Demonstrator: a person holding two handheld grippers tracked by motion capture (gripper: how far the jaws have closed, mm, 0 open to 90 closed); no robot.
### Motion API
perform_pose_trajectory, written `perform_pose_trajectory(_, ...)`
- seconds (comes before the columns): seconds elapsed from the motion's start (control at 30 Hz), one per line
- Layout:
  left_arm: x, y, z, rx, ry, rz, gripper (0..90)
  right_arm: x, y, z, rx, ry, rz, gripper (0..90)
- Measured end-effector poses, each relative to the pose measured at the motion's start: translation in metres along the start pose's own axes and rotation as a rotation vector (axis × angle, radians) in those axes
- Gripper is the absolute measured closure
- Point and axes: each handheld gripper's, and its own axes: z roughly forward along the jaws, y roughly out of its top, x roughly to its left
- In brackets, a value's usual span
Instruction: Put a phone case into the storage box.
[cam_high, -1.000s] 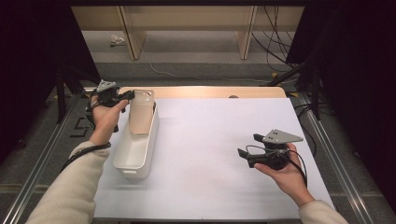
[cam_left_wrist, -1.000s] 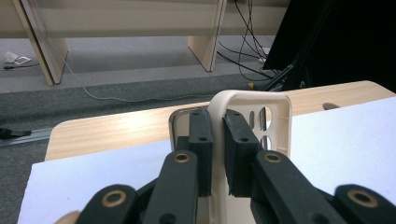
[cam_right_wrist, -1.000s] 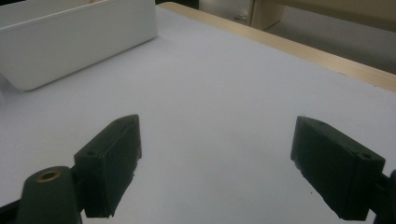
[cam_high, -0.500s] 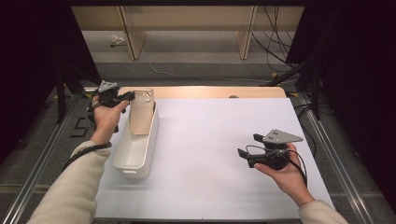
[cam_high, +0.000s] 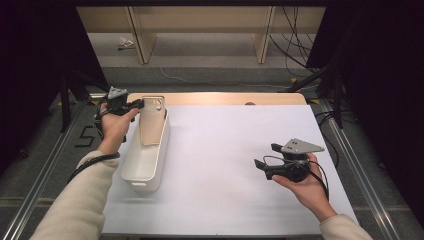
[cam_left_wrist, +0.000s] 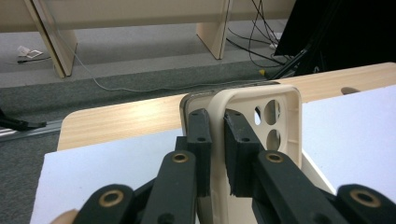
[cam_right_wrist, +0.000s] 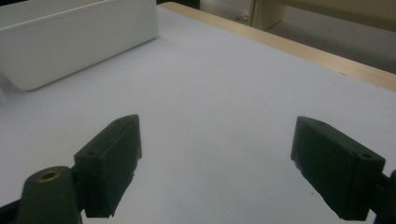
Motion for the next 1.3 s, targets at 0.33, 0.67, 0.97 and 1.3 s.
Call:
perform_pose_trajectory(0.33, 0.000, 0.002, -0.001, 0.039, 0.035, 0.055, 73.1, 0.000, 0.000, 0.000, 0.001, 0.000, -0.001, 17.0)
perform_pose_trajectory(0.67, -0.008, 0.005, -0.016, 0.025, 0.005, 0.036, 56.6, 0.000, 0.000, 0.000, 0.002, -0.001, -0.002, 17.0)
perform_pose_trajectory(0.97, -0.024, -0.001, -0.043, 0.005, -0.081, -0.015, 35.2, 0.000, 0.000, 0.000, 0.002, -0.003, 0.000, 16.8)
perform_pose_trajectory(1.3, -0.045, -0.004, -0.067, 0.012, -0.138, 0.044, 14.9, 0.000, 0.000, 0.000, 0.002, -0.002, 0.002, 16.8)
